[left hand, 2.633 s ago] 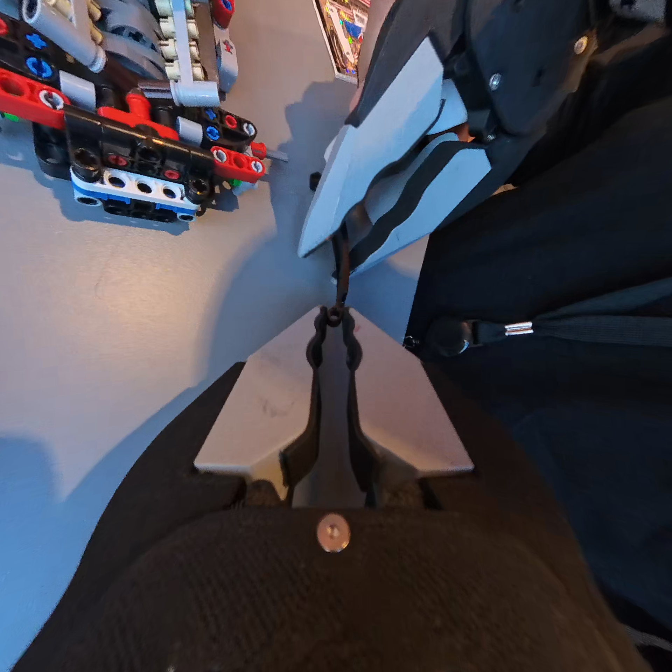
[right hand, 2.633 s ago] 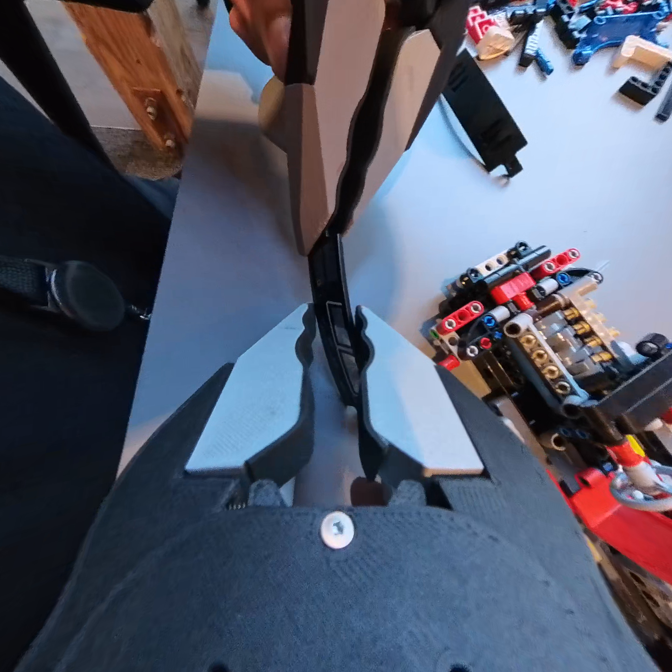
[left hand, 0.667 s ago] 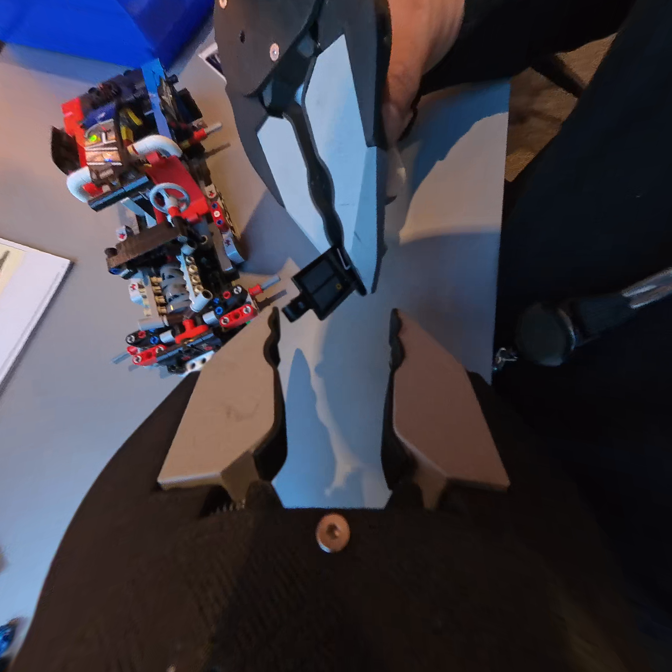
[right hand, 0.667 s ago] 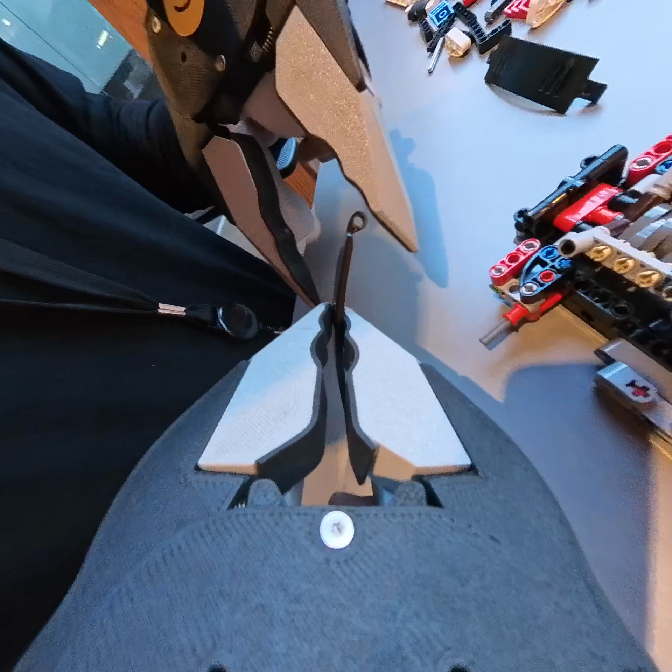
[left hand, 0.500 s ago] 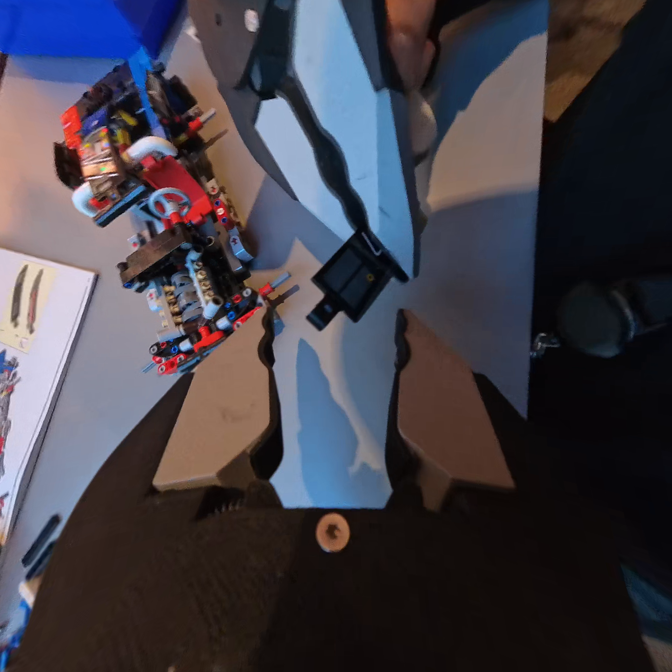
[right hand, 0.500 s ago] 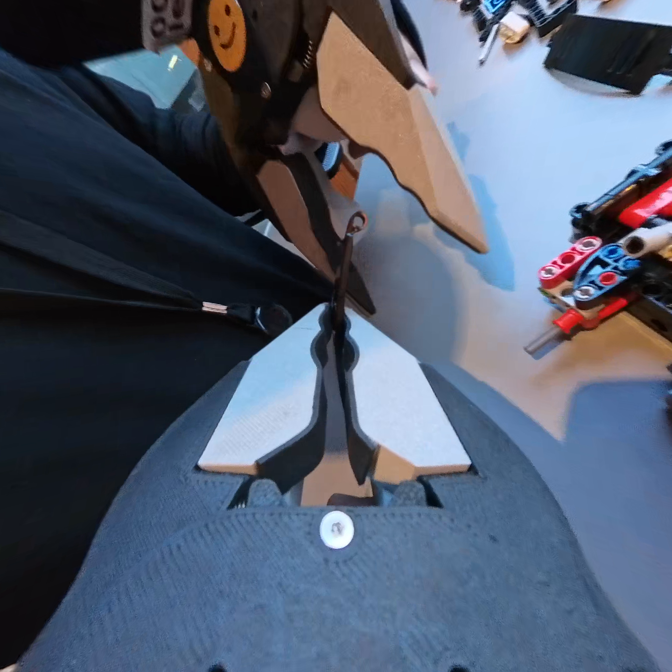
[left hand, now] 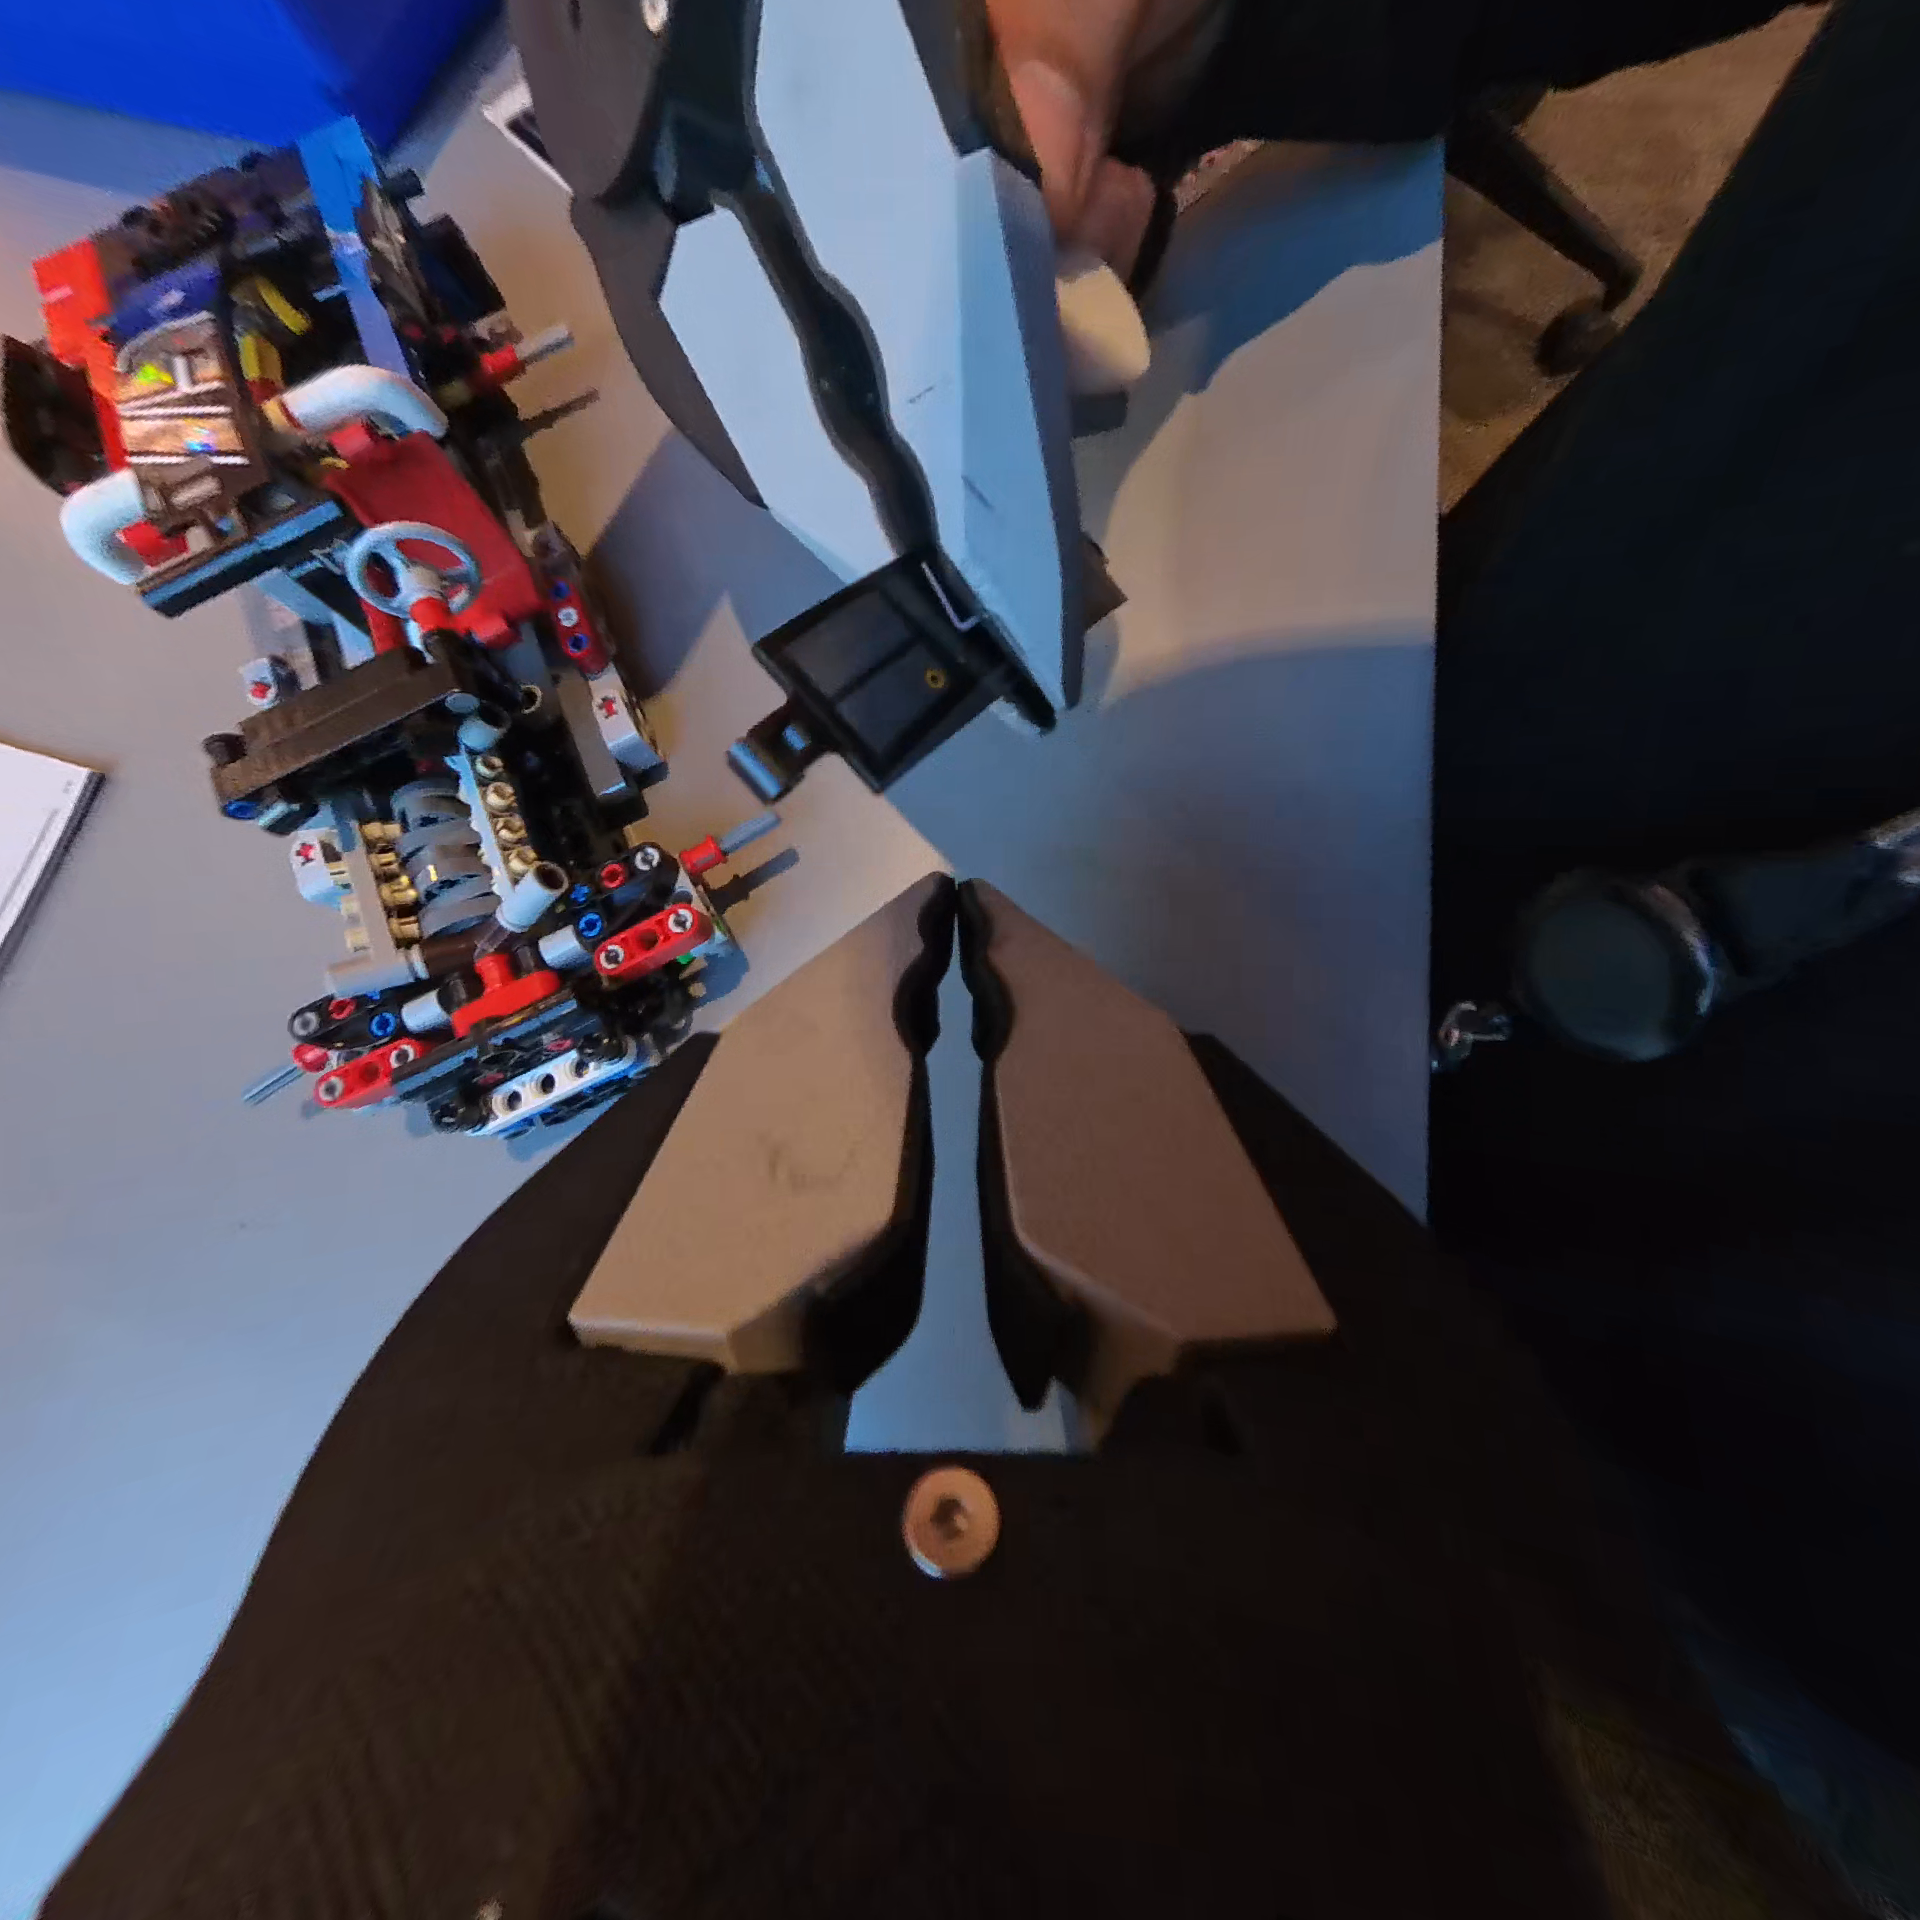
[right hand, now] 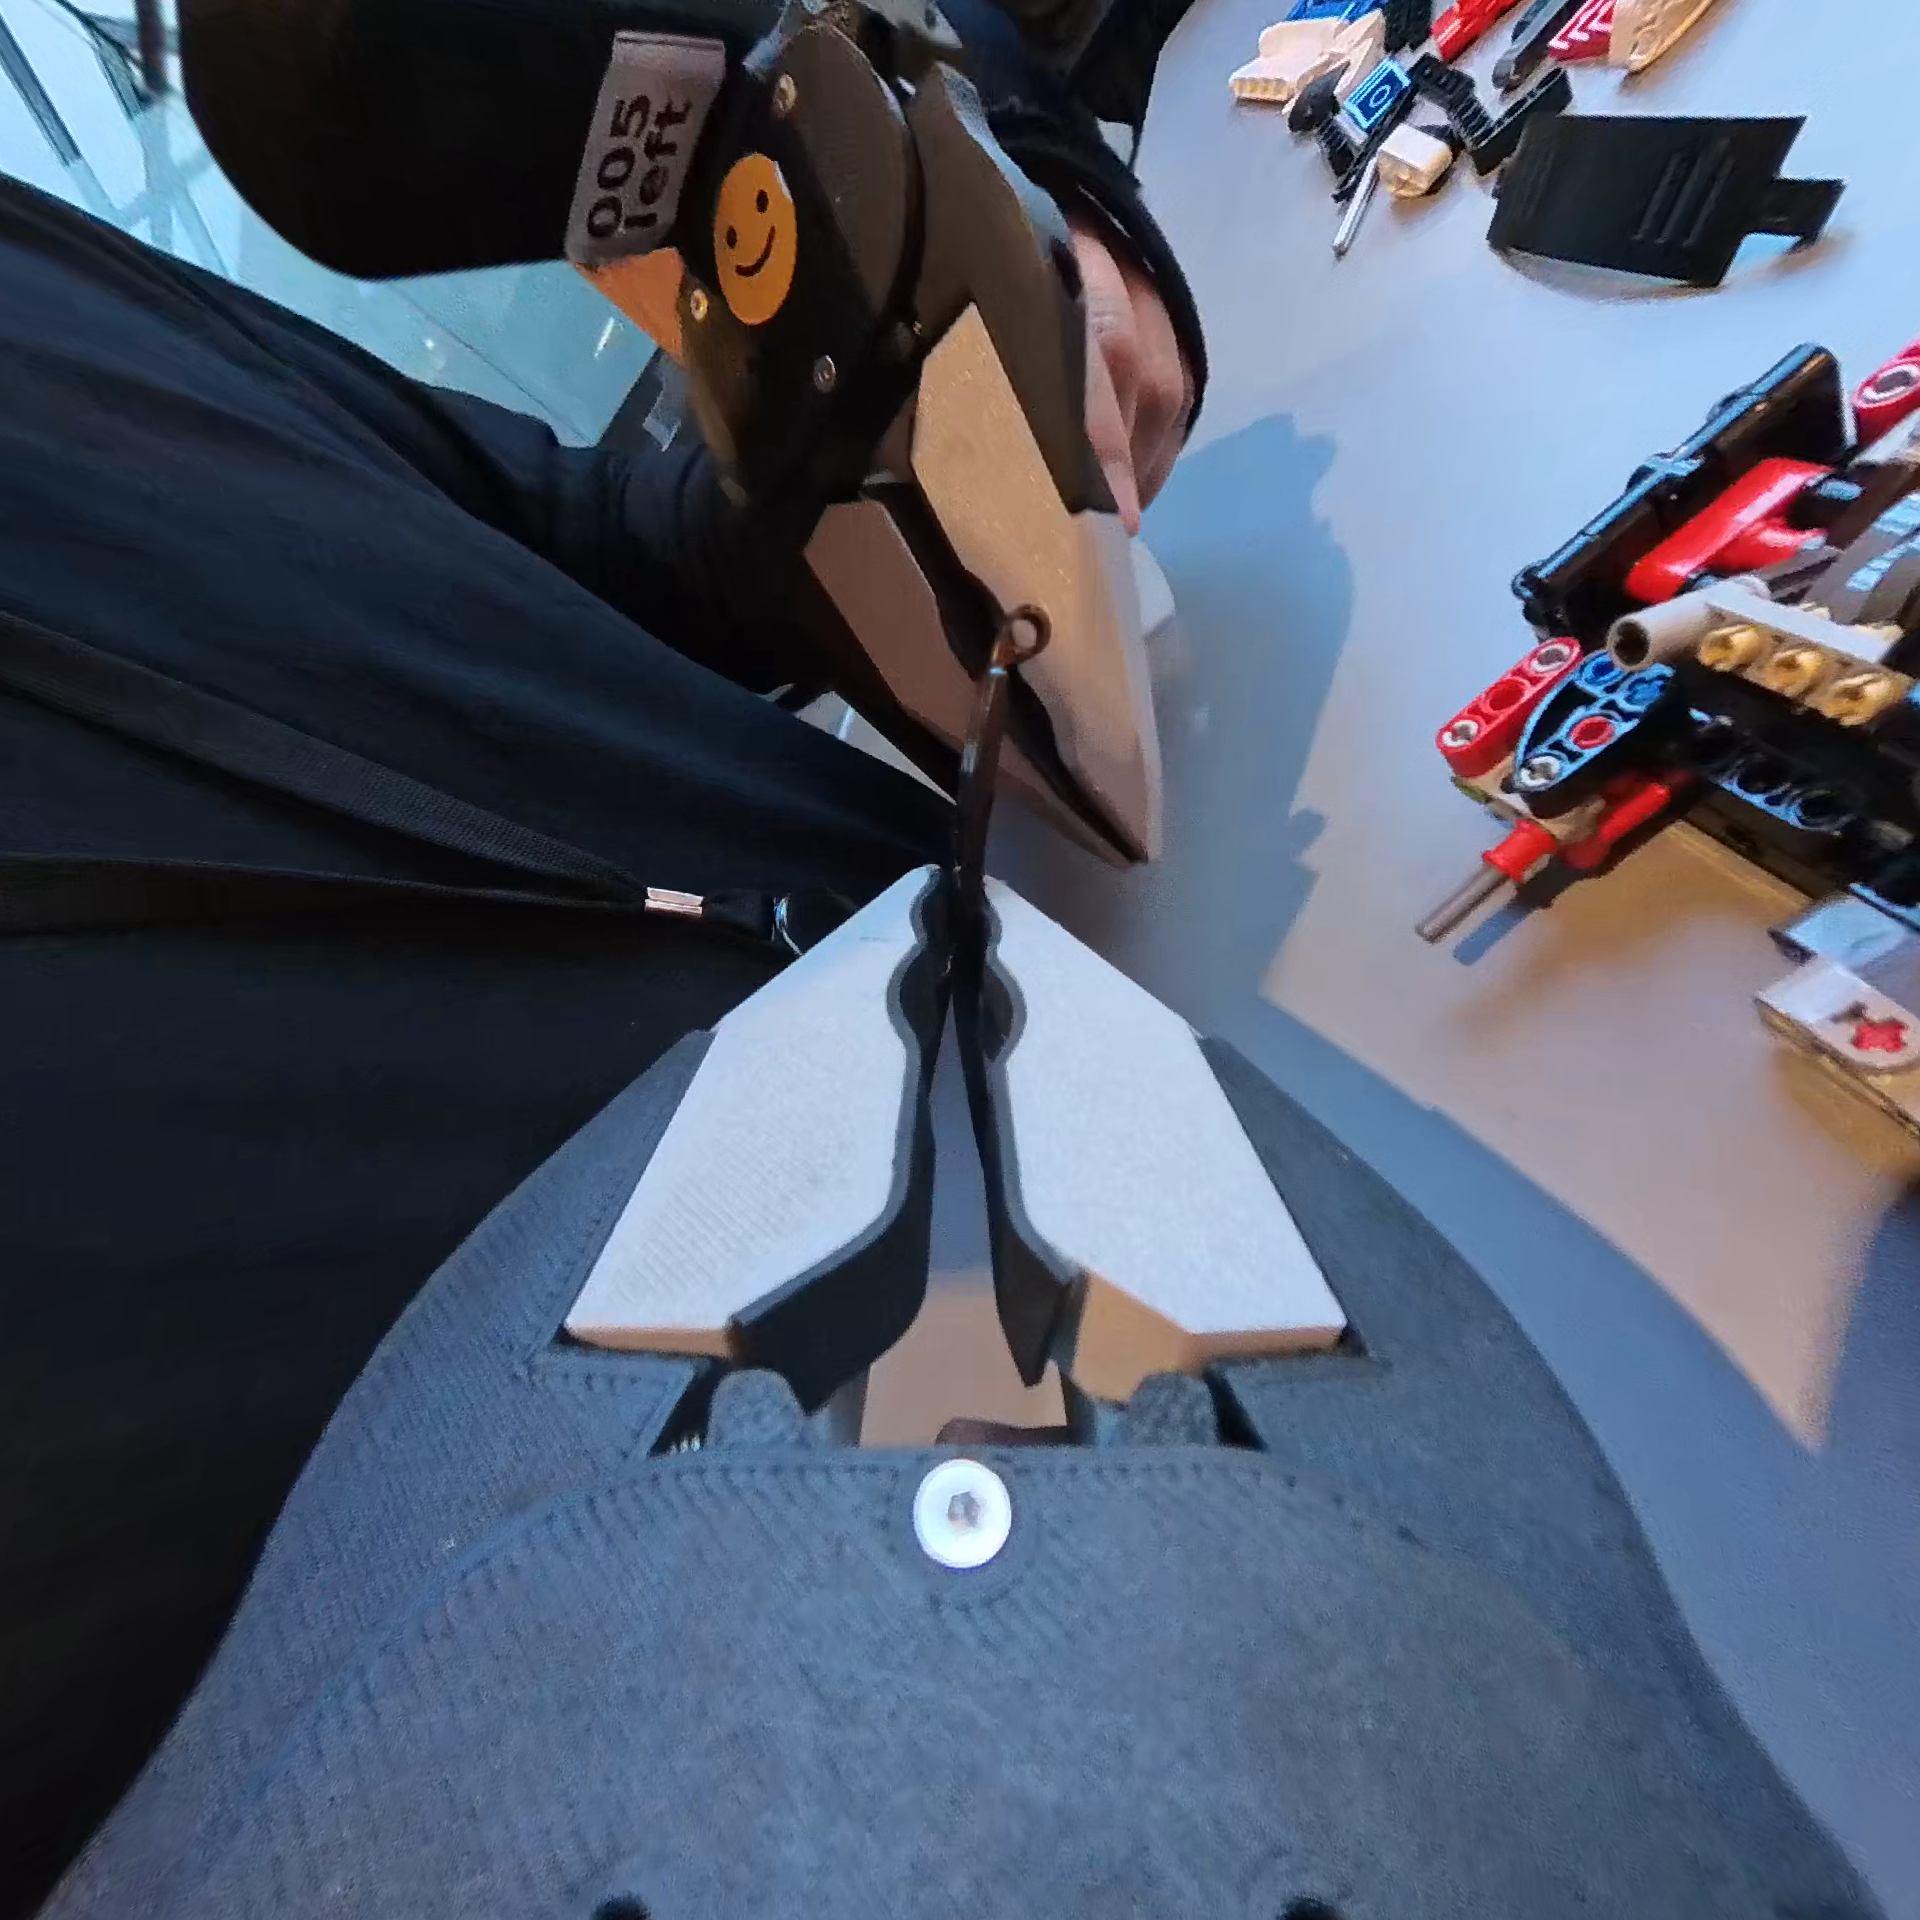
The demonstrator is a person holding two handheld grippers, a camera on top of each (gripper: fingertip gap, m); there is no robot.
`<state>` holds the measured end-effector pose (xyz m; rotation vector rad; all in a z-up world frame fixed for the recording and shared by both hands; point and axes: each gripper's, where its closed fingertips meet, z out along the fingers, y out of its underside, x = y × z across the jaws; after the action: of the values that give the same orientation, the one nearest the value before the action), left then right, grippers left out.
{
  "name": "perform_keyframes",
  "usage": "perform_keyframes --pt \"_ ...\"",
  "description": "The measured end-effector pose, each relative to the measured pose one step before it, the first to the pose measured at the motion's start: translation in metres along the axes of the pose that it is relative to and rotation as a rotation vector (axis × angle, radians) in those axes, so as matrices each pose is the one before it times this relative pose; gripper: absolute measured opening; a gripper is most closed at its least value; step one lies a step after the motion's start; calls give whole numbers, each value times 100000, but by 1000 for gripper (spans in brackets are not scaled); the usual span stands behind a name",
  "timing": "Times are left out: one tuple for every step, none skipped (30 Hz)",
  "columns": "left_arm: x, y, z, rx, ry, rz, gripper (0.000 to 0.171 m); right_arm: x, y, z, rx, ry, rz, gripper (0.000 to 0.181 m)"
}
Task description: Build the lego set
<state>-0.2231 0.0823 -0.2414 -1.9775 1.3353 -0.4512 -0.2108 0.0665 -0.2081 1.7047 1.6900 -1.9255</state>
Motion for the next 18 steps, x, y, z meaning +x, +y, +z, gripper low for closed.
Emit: perform_keyframes --pt "-186 -37 -290 593 -1200 -171 8 -47 58 -74 53 -599 730 0" --pt "-270 14 -207 -139 -1555 -675 26 -93 136 -13 -387 -1013 922 0" --pt "-101 77 -175 -724 -274 -82 32 -4 172 24 -787 -640 956 0" --pt "-6 20 -150 -459 108 703 37 117 156 56 -782 232 648 0" --pt "-205 -69 -165 -113 -1440 1011 44 120 126 68 -673 238 573 0" --pt "-287 -137 -175 14 -2095 1390 49 29 72 78 -465 -273 761 0" --pt "-111 -222 -150 162 -1161 1928 51 20 19 71 -190 -263 794 0" --pt "-35 -322 -136 475 -941 2136 51 46 23 70 -192 -1 713 0" --pt "23 -401 -86 913 -721 1989 51 -27 48 71 -386 -255 457 0" --pt "130 -377 -22 869 75 1883 51 -81 63 83 -453 -488 92 0" --pt "177 -260 62 196 511 1719 50 -85 81 95 -638 -396 -49 0" --pt "185 -142 111 -424 750 1625 48 -75 135 94 -930 -410 95 0" --pt "116 -18 158 -1068 250 1611 47 -88 147 100 -995 -559 265 0" --pt "149 17 156 -1392 226 1989 47 -86 141 108 -921 -610 262 0" --pt "156 80 160 -1803 -9 2657 44 -70 185 110 -1093 -615 305 0" --pt "147 109 178 -2260 -509 3345 41 -39 245 129 -1442 -553 573 0" --pt "236 68 163 -2231 -298 3618 41 -5 281 126 -1660 -423 751 0" --pt "290 -48 154 -1667 161 3222 41 17 278 141 -1606 -351 658 0"
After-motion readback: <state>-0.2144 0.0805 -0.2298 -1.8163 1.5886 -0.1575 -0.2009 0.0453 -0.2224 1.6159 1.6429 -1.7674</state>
